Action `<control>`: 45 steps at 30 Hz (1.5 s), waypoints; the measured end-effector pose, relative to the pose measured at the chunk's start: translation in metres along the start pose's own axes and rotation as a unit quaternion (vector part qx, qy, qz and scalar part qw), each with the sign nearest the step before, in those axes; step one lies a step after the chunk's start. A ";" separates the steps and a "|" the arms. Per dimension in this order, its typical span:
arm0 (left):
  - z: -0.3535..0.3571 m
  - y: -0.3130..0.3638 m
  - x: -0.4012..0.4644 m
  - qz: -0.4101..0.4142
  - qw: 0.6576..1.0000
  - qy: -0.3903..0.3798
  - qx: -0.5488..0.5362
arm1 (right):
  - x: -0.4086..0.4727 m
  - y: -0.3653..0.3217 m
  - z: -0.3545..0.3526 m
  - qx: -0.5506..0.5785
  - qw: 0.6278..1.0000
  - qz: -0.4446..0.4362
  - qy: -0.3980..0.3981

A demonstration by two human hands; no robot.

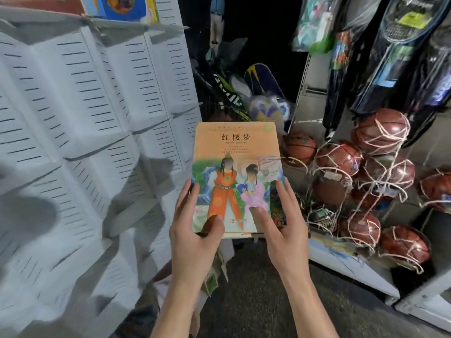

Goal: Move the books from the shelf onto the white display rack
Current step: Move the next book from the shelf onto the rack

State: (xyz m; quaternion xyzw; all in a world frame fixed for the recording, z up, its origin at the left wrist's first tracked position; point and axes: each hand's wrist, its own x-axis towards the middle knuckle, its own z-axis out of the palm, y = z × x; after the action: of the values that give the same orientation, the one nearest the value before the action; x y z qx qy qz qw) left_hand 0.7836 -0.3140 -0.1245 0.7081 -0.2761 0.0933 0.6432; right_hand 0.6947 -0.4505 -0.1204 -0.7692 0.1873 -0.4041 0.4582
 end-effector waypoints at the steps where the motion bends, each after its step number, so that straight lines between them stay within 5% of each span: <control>1: 0.008 -0.008 0.020 0.004 1.000 0.001 -0.004 | 0.020 0.005 0.007 -0.001 1.000 -0.003 0.002; 24: 0.140 -0.099 0.346 0.066 0.993 0.100 0.017 | 0.381 0.092 0.112 0.068 0.995 -0.076 -0.016; 35: 0.213 -0.074 0.469 0.111 0.956 0.261 0.076 | 0.561 0.103 0.126 0.185 0.961 -0.167 -0.118; 45: 0.207 -0.040 0.540 0.174 0.906 0.346 0.170 | 0.646 0.062 0.159 0.287 0.913 -0.240 -0.159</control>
State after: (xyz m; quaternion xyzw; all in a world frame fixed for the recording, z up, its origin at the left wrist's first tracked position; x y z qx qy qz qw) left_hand 1.2059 -0.6585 0.0721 0.6708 -0.1349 0.4879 0.5421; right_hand 1.2153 -0.8199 0.0766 -0.6802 -0.2027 -0.4107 0.5723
